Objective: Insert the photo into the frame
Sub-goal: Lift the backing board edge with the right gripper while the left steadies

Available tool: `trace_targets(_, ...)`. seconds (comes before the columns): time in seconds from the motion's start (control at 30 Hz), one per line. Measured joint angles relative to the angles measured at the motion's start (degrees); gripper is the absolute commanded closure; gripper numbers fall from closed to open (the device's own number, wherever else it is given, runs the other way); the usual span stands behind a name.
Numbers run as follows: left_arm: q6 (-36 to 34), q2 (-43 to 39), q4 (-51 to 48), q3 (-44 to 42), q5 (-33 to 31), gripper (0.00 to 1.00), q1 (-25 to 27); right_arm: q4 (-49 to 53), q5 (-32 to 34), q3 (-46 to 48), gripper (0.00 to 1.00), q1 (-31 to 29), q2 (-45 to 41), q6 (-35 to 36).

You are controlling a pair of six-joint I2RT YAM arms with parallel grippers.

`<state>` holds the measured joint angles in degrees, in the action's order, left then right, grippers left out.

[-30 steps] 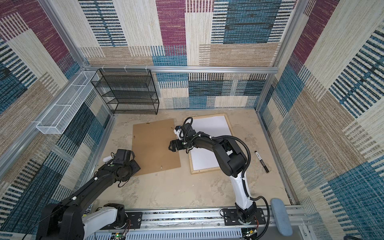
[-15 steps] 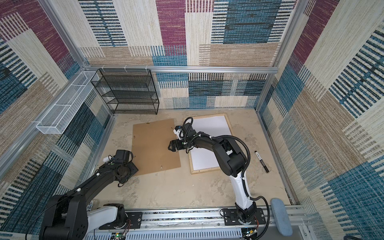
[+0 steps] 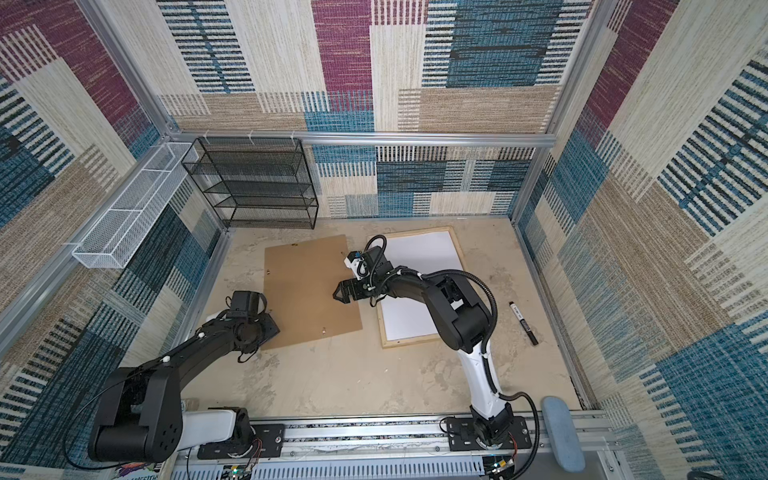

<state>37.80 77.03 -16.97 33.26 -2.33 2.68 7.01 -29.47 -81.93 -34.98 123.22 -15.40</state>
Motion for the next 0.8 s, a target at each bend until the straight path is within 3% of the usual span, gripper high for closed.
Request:
trace_targets(0.23, -2.01, -1.11, 0.13, 0.00, 1.84, 0.44, -0.11, -2.56, 0.17, 1.33, 0.00, 0.07, -0.26, -0.70)
trace_targets(0.4, -2.25, -5.86, -6.10, -0.26, 6.78, 0.44, -0.09, -4.17, 0.72, 2.01, 0.00, 0.13, -0.35, -0.61)
trace_targets(0.8, -3.41, -15.61, -12.00, -0.44, 10.34, 0.44, -0.07, -7.78, 0.52, 4.52, 0.00, 0.13, -1.22, -0.57)
